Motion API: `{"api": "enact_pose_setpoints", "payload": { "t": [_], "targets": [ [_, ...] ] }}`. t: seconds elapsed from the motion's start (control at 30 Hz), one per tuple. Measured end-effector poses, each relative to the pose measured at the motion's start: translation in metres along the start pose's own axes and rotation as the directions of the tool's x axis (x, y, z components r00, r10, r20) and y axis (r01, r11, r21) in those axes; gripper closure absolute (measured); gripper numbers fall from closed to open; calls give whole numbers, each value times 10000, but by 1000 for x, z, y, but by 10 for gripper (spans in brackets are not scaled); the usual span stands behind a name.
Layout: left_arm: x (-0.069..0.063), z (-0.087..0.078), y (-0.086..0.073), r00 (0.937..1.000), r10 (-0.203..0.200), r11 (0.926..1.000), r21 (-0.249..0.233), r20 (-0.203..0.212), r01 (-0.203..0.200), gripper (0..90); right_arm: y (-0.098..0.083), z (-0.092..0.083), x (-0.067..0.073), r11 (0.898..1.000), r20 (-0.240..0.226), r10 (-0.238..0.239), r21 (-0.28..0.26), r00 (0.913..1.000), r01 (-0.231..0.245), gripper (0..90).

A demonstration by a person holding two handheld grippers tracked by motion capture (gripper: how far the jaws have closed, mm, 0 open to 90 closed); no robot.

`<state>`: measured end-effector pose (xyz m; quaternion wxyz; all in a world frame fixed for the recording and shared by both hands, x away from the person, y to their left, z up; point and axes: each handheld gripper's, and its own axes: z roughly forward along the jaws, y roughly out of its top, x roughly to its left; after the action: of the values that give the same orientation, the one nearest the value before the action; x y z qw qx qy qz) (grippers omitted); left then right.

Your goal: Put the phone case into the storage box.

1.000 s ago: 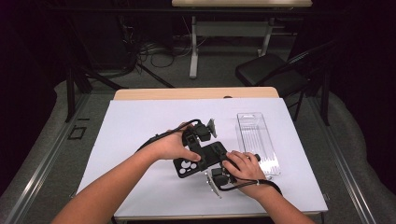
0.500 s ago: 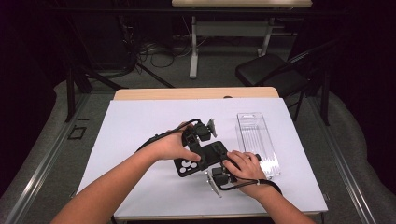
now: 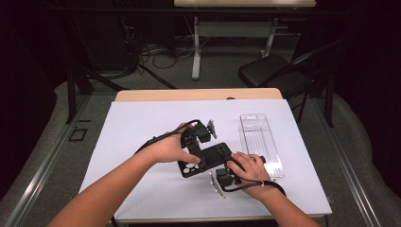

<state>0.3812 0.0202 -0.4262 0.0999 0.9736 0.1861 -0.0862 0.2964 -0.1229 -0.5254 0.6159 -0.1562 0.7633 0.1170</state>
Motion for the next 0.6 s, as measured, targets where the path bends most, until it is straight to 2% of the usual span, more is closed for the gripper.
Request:
{"api": "enact_pose_setpoints", "payload": {
  "t": [0.2,0.27,0.3,0.43,0.57,0.6],
  "targets": [
    [1,-8,-9,9998,-146,9992,-380,-151,140,131,-4,0,0,9999,-53,106,79,9999,-105,883],
    [2,-11,-13,9998,-31,9995,-314,-214,24,131,-5,0,0,9999,-104,85,148,9999,-83,883],
    [2,-11,-14,9998,-101,9992,-378,-193,94,131,-6,-1,0,9997,-179,62,236,9998,-58,883],
    [2,-15,-21,9996,-138,9989,-443,-230,128,131,-9,0,1,9997,92,211,123,9997,-212,882],
    [5,-18,-28,9991,-322,9971,-693,-259,304,134,-13,-3,-1,9994,-110,78,343,9999,-74,882],
    [6,-20,-30,9989,-373,9969,-708,-278,352,134,-13,-3,-1,9994,-53,171,310,9998,-169,883]
  ]
}}
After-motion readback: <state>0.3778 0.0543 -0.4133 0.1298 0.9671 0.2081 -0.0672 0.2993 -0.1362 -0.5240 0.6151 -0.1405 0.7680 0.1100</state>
